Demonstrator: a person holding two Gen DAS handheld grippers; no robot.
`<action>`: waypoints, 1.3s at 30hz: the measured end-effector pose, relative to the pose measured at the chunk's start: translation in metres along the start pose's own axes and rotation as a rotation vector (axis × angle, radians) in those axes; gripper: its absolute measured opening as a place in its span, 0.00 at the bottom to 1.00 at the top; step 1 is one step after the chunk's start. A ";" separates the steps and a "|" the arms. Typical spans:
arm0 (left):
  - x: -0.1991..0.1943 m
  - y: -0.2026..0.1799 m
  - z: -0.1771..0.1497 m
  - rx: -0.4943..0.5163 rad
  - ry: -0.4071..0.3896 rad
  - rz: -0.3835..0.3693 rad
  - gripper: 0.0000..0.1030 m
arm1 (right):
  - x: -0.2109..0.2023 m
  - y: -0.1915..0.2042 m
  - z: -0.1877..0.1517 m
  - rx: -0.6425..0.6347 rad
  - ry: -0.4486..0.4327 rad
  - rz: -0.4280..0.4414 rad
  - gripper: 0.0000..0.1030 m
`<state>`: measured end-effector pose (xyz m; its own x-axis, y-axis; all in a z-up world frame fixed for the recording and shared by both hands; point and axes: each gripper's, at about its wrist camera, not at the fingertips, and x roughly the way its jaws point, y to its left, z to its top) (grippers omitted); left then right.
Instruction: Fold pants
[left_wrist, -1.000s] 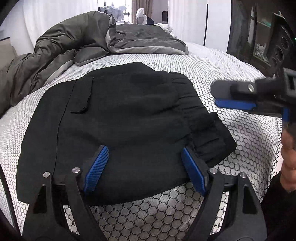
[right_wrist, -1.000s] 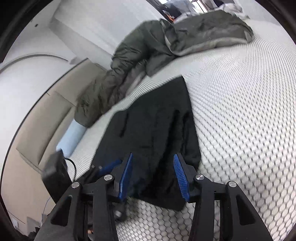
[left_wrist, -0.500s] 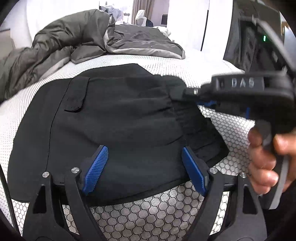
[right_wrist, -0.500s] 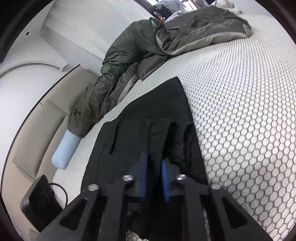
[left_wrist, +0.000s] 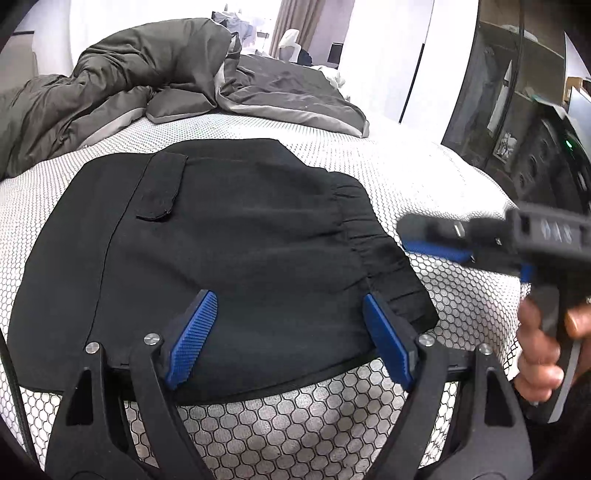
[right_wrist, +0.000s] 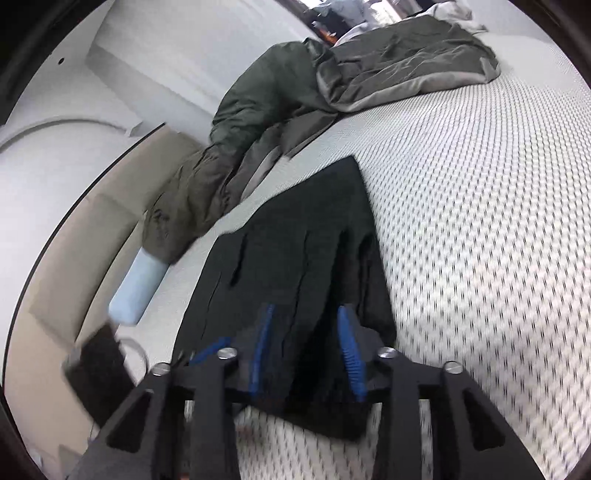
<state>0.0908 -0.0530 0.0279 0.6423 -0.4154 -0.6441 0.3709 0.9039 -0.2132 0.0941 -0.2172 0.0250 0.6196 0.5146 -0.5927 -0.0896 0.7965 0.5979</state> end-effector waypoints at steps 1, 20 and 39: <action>0.001 -0.002 -0.001 0.014 0.004 0.010 0.77 | -0.001 0.000 -0.004 -0.014 0.021 -0.020 0.40; -0.039 0.034 0.022 -0.050 -0.063 -0.101 0.78 | 0.010 0.027 -0.012 -0.098 -0.007 0.030 0.16; -0.023 0.171 0.011 -0.316 0.076 0.182 0.64 | 0.013 0.000 -0.018 -0.029 0.055 -0.112 0.39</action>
<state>0.1471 0.1105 0.0145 0.6227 -0.2471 -0.7425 0.0220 0.9540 -0.2990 0.0881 -0.2047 0.0076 0.5831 0.4380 -0.6842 -0.0453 0.8584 0.5110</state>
